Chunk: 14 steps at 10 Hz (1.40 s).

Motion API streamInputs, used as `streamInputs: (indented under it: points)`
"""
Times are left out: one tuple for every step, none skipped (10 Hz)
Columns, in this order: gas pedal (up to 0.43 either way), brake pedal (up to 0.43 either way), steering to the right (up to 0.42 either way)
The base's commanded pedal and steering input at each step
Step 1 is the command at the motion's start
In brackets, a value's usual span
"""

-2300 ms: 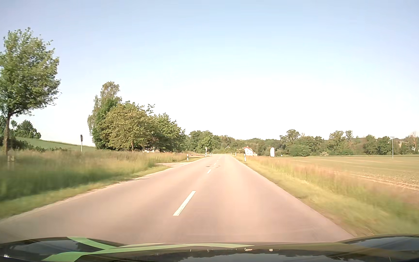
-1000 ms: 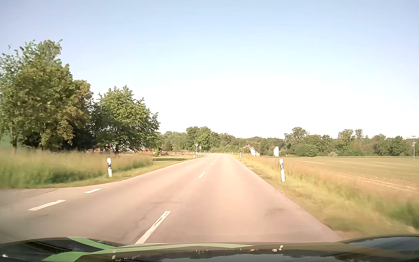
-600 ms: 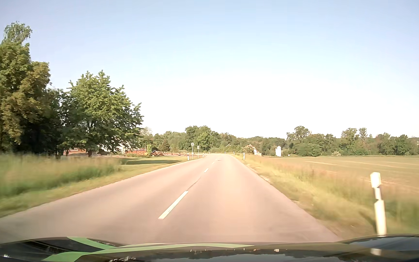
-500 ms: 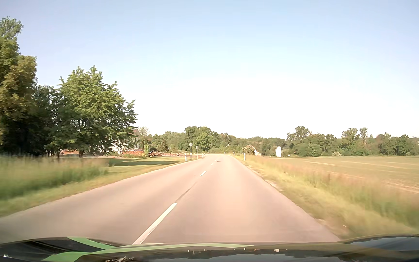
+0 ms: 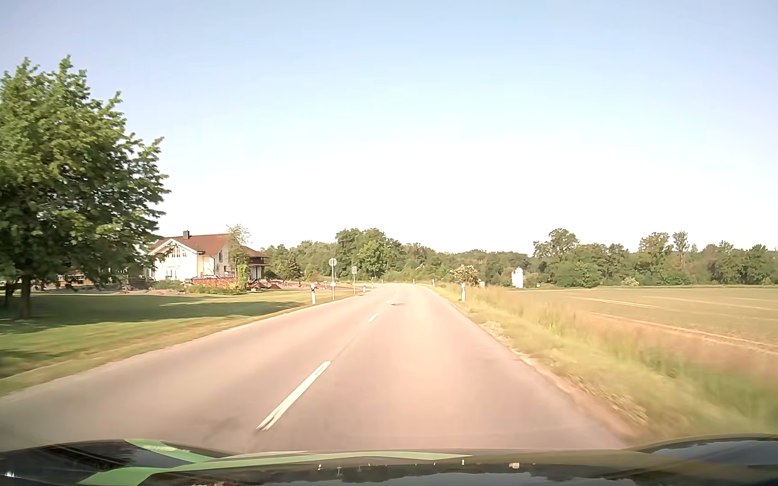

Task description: Follow the waypoints while adhering to traffic rules and regulations

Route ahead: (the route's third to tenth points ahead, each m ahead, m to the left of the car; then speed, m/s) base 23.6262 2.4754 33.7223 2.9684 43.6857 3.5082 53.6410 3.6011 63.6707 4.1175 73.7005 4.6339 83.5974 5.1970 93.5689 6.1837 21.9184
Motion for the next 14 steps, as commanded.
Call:
streamInputs:
  points:
    - [0.000,0.000,0.000]
    - [0.000,0.000,-0.001]
    - [0.000,0.000,-0.001]
    - [0.000,0.000,-0.001]
    - [0.000,0.000,-0.001]
    - [0.000,0.000,-0.001]
    - [0.000,0.000,-0.002]
    - [0.000,0.018,-0.002]
    - [0.000,0.037,-0.003]
    - [0.000,0.049,-0.005]
    - [0.000,0.061,-0.008]
    - [0.000,0.067,-0.008]
    - [0.000,0.067,-0.008]
    - [0.000,0.061,-0.007]
